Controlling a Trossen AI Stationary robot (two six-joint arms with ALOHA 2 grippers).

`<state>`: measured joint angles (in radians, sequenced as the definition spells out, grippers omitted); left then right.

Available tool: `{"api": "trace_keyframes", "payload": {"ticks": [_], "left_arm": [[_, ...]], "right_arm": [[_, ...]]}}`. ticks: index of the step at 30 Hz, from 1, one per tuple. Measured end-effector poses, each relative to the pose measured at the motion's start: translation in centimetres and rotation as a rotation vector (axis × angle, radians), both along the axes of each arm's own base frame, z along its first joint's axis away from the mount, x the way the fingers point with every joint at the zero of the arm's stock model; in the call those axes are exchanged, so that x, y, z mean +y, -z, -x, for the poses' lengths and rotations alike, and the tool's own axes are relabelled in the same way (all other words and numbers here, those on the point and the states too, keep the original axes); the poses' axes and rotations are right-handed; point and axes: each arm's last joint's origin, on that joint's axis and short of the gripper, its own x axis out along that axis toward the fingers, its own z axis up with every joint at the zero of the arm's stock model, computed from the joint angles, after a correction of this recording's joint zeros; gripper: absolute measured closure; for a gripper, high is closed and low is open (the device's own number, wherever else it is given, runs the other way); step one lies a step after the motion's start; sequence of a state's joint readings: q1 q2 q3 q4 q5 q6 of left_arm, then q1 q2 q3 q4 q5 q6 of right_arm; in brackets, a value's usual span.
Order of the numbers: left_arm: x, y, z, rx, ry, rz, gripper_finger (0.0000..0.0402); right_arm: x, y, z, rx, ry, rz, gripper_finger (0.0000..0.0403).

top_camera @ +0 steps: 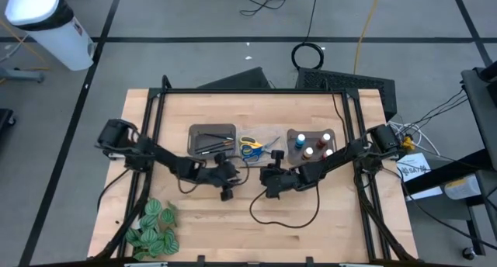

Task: Pick & Place Paint Supplies
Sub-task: Put the gold paint brush into the left black bin

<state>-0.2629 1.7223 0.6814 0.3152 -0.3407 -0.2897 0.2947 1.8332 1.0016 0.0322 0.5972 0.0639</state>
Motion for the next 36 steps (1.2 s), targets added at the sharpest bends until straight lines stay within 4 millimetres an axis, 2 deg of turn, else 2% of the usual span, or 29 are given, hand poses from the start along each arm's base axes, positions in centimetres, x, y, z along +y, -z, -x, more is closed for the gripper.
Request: {"api": "trace_keyframes", "payload": {"ticks": [5, 10, 18, 27, 36], "left_arm": [[1.1, 0.9, -1.0, 0.027, -0.054, -0.020, 0.0254], [1.8, 1.3, -0.8, 0.068, -0.117, -0.059, 0.0254], [1.9, 1.7, -0.4, 0.113, -0.145, -0.021, 0.0254], [1.4, 1.8, -0.3, 0.157, -0.021, 0.120, 0.0254], [1.1, 1.9, -0.2, 0.172, -0.003, 0.136, 0.0254]], "right_arm": [[0.0, 0.0, 0.0, 0.006, -0.005, -0.004, 0.0403], [0.1, 0.0, 0.0, 0.005, -0.016, -0.020, 0.0403], [0.1, 0.0, 0.0, 0.001, -0.016, -0.022, 0.0403], [0.1, 0.0, 0.0, 0.001, -0.016, -0.022, 0.0403], [0.1, 0.0, 0.0, 0.001, -0.016, -0.022, 0.0403]]}}
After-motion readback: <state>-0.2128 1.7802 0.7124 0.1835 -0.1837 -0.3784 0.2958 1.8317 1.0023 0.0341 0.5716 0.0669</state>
